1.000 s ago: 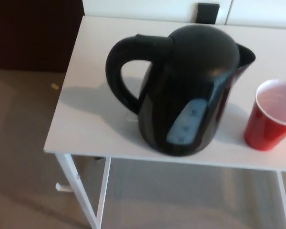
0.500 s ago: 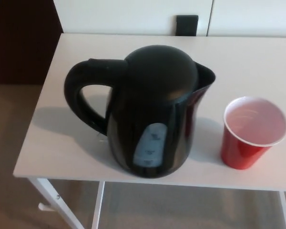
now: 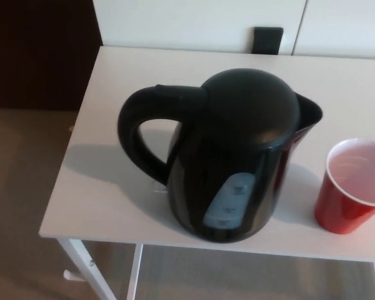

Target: The robot walk towards a table in front and uses its left hand to pick up the pot from the base and pour water to the cup on the right hand side

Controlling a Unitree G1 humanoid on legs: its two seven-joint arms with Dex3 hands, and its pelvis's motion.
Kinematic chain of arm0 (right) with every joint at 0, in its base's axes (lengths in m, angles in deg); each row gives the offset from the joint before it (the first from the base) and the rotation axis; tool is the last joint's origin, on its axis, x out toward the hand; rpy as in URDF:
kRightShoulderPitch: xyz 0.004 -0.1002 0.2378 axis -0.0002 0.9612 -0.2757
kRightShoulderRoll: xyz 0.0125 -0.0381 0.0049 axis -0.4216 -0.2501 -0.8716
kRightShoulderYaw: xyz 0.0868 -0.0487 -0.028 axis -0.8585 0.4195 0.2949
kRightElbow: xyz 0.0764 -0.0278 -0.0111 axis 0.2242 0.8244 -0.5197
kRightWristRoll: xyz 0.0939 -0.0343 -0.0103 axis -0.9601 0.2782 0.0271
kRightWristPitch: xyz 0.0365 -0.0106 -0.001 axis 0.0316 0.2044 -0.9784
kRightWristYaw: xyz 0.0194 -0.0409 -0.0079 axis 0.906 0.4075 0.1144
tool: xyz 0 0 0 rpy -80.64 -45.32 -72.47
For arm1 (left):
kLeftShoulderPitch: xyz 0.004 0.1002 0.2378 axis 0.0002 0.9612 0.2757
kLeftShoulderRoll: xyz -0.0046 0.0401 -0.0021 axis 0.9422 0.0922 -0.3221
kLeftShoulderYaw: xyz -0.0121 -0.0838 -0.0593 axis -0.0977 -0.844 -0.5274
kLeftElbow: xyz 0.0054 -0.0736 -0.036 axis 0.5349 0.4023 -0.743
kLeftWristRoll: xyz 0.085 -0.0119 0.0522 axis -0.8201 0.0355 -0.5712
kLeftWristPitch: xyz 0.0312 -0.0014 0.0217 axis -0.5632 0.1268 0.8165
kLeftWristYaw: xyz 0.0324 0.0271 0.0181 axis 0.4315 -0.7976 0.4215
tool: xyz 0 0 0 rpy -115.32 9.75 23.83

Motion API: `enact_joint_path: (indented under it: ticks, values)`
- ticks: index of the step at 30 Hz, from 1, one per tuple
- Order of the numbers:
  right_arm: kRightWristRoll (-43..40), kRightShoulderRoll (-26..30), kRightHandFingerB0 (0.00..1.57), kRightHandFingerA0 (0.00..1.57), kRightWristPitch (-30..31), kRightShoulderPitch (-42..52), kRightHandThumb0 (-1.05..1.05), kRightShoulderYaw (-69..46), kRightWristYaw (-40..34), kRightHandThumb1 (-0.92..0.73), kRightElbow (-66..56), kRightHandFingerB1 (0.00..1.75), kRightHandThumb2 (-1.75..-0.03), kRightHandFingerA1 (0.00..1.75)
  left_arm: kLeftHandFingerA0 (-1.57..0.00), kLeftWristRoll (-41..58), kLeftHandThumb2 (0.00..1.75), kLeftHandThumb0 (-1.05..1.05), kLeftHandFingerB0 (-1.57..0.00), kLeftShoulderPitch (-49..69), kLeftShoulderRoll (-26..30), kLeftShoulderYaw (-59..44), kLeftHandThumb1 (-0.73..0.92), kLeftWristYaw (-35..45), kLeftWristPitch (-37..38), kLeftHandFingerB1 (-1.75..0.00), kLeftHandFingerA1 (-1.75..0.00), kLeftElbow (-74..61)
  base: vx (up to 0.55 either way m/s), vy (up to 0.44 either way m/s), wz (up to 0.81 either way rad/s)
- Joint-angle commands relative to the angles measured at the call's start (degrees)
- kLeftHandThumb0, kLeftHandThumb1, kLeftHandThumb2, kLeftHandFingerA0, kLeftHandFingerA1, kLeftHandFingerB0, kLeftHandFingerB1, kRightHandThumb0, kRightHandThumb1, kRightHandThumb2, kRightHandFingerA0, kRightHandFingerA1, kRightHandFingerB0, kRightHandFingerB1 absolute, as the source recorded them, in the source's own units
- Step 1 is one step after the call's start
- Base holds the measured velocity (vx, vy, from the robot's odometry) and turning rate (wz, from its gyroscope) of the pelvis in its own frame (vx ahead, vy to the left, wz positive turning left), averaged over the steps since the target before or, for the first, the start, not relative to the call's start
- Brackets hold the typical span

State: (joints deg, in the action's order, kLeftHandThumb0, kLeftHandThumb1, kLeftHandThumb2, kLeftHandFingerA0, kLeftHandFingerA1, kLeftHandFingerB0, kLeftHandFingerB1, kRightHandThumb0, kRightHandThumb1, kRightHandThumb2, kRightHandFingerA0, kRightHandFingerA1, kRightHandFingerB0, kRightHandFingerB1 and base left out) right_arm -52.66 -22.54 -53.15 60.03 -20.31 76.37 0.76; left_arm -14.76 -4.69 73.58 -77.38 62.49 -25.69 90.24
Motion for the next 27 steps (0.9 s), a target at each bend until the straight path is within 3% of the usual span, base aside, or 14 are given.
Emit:
enact_joint_path:
  ticks: [1,5,6,11,14,16,17,18,19,21,23,24,25,27]
  values:
    - [1.08,0.94,0.69,0.57,-0.72,-0.29,-0.49,0.73,1.2,-0.18,0.28,0.82,-0.86,0.8,-0.69,0.12,0.53,-0.18,-0.55,0.06,1.08,-0.28,0.42,0.05,1.22,-0.43,-0.47,0.4,0.0,0.0,0.0]
    - [0.81,0.64,0.7,0.61,-0.1,-0.5,-0.44,0.27,-0.51,-0.23,0.27,0.81,-0.79,0.84,-0.7,0.51,0.53,-0.15,-0.54,0.16,1.08,-0.54,0.42,0.34,0.91,-0.42,-0.47,0.05,0.0,0.0,0.0]
    - [0.62,0.48,0.64,0.65,0.18,-0.6,-0.4,0.08,-0.55,-0.22,0.29,0.79,-0.88,0.82,-0.72,0.62,0.53,-0.15,-0.58,0.33,1.09,-0.64,0.42,0.38,0.86,-0.43,-0.48,-0.12,0.0,0.0,0.0]
    - [0.74,0.09,0.69,0.62,0.3,-1.32,-0.42,-0.11,-0.82,-0.23,0.23,0.81,-0.89,0.81,-0.74,0.86,0.51,-0.12,-0.57,-0.21,1.11,-1.11,0.42,-0.24,1.17,-0.41,-0.46,0.2,0.0,0.0,0.0]
    - [0.78,0.16,0.76,0.62,0.25,-0.87,-0.46,-0.24,-0.7,-0.25,0.17,0.84,-0.79,0.85,-0.62,3.4,0.53,-0.19,-0.52,0.68,-0.53,-3.92,0.44,-0.69,3.39,-0.4,-0.44,-1.27,0.0,0.0,0.0]
    - [0.74,0.18,0.69,0.61,0.47,-0.98,-0.44,-0.28,-0.53,-0.2,0.09,0.82,-0.84,0.83,-0.53,6.95,0.52,-0.22,-0.46,1.38,-2.62,-6.76,0.4,0.42,5.45,-0.38,-0.4,-9.19,0.0,0.0,0.0]
    - [0.82,0.19,0.68,0.62,0.61,-1.18,-0.42,-0.25,-0.6,-0.2,0.15,0.82,-0.87,0.83,-0.52,7.84,0.53,-0.21,-0.43,3.24,-4.01,-6.76,0.45,1.13,5.43,-0.36,-0.4,-18.57,0.0,0.0,0.0]
    - [0.71,0.21,0.76,0.67,0.74,-1.42,-0.42,-0.43,-0.75,-0.16,0.27,0.86,-0.86,0.85,-0.4,7.24,0.6,-0.42,-0.37,5.87,-4.9,-5.58,0.39,-0.28,4.19,-0.38,-0.41,-31.06,0.0,0.0,0.0]
    - [0.52,0.23,0.76,0.67,0.83,-1.62,-0.42,-0.66,-0.88,-0.16,0.39,0.86,-0.86,0.85,-0.4,6.24,0.6,-0.42,-0.37,8.14,-5.34,-4.24,0.39,-2.31,2.83,-0.38,-0.41,-41.96,0.0,0.0,0.0]
    - [0.5,0.32,0.82,0.68,0.61,-1.61,-0.44,-0.78,-1.14,-0.16,0.41,0.88,-0.86,0.85,-0.38,5.6,0.6,-0.43,-0.34,9.34,-5.04,-3.33,0.39,-3.93,0.5,-0.37,-0.4,-53.96,0.0,0.0,0.0]
    - [1.02,0.63,0.75,0.67,-0.44,-1.68,-0.56,-0.2,-0.38,-0.22,-0.17,0.84,-0.9,0.84,-0.35,3.83,0.63,-0.49,-0.3,7.4,-1.51,-2.3,0.39,-5.19,-2.76,-0.37,-0.4,-67.52,0.0,0.0,0.0]
    - [1.06,0.73,0.71,0.61,-0.57,-1.81,-0.54,-0.2,-0.44,-0.28,-0.27,0.8,-0.74,0.83,-0.29,4.77,0.58,-0.37,-0.24,4.69,0.33,-1.59,0.4,-5.68,-6.13,-0.34,-0.38,-73.23,0.0,0.0,0.0]
    - [0.48,0.67,0.86,0.58,-0.2,-1.89,-0.43,-0.76,-0.57,-0.22,-0.3,0.86,-0.76,0.82,-0.09,4.7,0.85,-0.18,-0.07,1.85,2.0,-0.78,0.31,-5.72,-7.98,-0.5,-0.51,-76.47,0.0,0.0,0.0]
    - [-0.39,0.5,0.86,0.59,0.33,-1.78,-0.42,-1.62,-0.73,-0.23,-0.29,0.85,-0.76,0.81,-0.1,4.02,0.84,-0.18,-0.08,-1.49,3.46,0.24,0.3,-5.62,-9.46,-0.5,-0.51,-78.24,0.0,0.0,0.0]
